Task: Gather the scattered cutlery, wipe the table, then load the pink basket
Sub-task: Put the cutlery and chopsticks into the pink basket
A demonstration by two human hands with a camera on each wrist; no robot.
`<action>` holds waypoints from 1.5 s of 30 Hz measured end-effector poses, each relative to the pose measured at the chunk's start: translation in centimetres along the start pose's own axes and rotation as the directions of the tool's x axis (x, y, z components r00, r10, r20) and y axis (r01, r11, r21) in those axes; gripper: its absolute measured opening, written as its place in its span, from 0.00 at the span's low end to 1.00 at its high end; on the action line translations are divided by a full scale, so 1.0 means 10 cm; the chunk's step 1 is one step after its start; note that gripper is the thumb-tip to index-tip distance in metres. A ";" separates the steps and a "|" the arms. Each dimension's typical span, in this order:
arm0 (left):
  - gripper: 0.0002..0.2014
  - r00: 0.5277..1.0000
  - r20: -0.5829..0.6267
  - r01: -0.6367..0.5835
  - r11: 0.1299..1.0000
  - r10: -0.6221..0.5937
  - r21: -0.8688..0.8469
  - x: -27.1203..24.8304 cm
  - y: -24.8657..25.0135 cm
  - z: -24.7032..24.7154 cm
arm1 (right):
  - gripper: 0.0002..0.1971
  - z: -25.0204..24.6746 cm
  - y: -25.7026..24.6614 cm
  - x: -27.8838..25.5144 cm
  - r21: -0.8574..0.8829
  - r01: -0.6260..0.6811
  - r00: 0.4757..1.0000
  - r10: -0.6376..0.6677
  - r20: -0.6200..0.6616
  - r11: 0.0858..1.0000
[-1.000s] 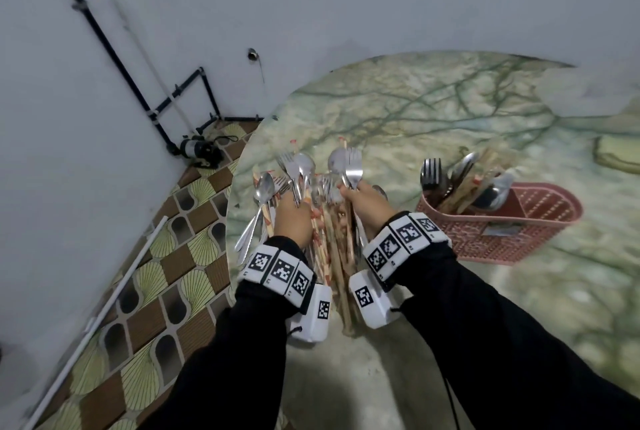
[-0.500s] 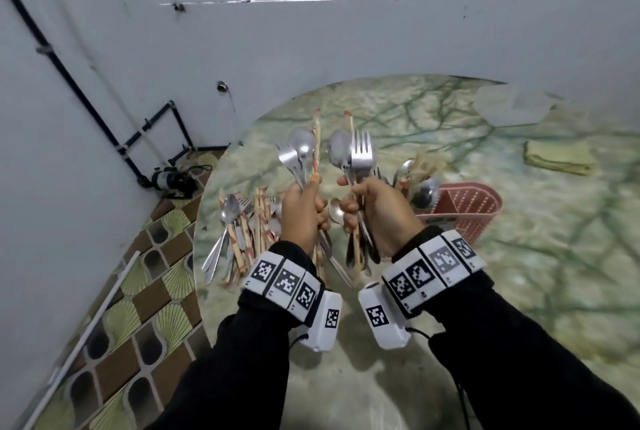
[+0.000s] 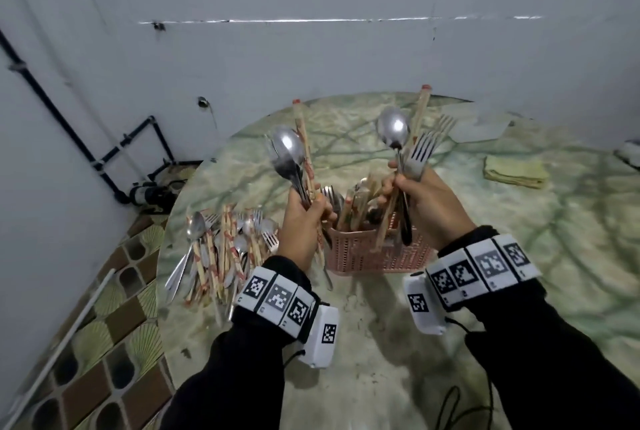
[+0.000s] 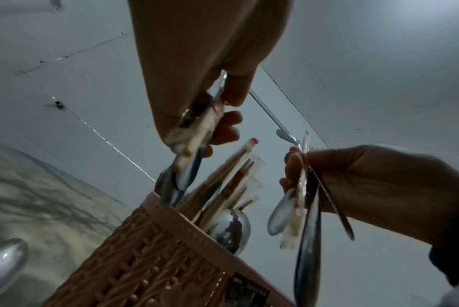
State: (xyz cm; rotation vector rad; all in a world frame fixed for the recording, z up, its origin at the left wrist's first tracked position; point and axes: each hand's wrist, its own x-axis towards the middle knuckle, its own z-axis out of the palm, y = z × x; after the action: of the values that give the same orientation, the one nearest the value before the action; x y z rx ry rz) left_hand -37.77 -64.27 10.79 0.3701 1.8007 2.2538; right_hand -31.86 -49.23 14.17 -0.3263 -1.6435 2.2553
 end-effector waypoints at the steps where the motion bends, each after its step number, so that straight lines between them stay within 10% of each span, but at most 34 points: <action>1: 0.10 1.000 0.003 -0.005 1.000 0.005 0.002 -0.01 -0.01 0.02 | 0.12 0.00 0.00 0.03 -0.019 0.034 0.999 -0.034 -0.004 0.999; 13: 0.08 0.991 -0.134 0.018 0.995 -0.005 0.096 0.00 -0.16 0.03 | 0.12 0.17 0.24 0.40 -0.050 0.248 0.967 -0.250 -0.054 0.968; 45: 0.08 0.990 -0.140 0.009 1.000 -0.005 0.029 -0.03 -0.20 0.00 | 0.08 -0.09 0.39 0.39 -0.597 0.212 0.974 -0.220 0.060 0.774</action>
State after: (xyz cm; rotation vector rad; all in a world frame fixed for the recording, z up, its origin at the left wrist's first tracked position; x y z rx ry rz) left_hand -37.45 -63.93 8.82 0.2145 1.9017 2.3026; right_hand -35.67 -48.01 10.24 -0.2752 -2.2359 1.5079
